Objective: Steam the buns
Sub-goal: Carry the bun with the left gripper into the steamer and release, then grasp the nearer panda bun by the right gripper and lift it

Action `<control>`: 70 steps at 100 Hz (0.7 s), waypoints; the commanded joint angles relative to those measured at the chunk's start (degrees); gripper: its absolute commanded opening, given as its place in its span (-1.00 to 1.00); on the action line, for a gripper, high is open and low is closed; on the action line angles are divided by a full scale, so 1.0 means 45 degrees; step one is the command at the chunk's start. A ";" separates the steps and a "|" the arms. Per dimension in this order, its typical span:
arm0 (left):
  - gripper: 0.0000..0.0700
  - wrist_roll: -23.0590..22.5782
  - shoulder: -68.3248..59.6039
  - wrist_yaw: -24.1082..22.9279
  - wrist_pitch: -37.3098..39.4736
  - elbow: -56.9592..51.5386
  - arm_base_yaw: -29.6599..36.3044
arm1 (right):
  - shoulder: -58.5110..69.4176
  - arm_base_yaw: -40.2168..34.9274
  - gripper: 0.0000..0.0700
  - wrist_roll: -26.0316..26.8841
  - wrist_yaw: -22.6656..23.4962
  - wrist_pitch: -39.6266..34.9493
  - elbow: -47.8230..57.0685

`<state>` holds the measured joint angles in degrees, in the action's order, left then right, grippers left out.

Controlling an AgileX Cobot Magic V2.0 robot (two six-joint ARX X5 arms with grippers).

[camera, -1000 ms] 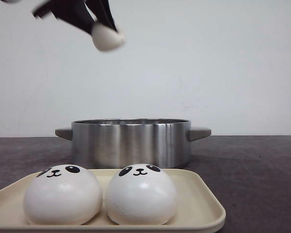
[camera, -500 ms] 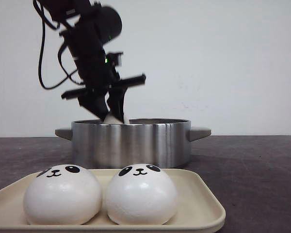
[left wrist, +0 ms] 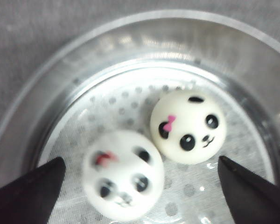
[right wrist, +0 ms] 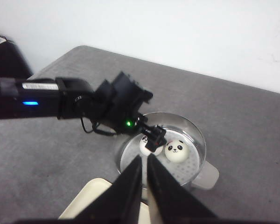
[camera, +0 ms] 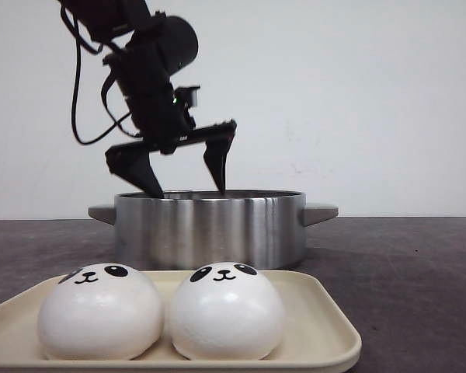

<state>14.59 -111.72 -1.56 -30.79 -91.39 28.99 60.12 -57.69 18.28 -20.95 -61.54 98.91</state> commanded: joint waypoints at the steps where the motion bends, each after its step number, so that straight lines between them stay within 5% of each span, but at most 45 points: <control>1: 0.83 -0.0024 -0.0199 -0.0039 -0.0612 -0.0918 0.0102 | 0.0257 -0.0146 -0.97 0.0131 -0.0296 -0.0165 0.0160; 17: 0.82 -0.0136 0.0704 -0.0044 -0.1817 -0.1841 0.0214 | 0.0758 -0.0083 -0.97 0.0131 -0.1341 -0.1180 -0.0223; 33: 0.82 -0.0539 0.2812 -0.0039 -0.2161 -0.1841 0.0296 | 0.1054 0.0486 -0.97 0.0913 -0.1243 -0.0981 -0.1899; 54: 0.82 -0.1195 0.6387 -0.0039 -0.2939 -0.1841 0.0335 | 0.1117 0.1093 -0.97 0.2676 0.0831 0.0908 -0.5935; 70: 0.82 -0.1190 0.8777 -0.0034 -0.3541 -0.1841 0.0437 | 0.1200 0.1093 -0.97 0.3818 0.3487 0.3050 -0.8801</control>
<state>10.00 -74.54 -1.58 -46.09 -98.21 30.17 64.66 -52.12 30.94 -9.65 -51.53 61.95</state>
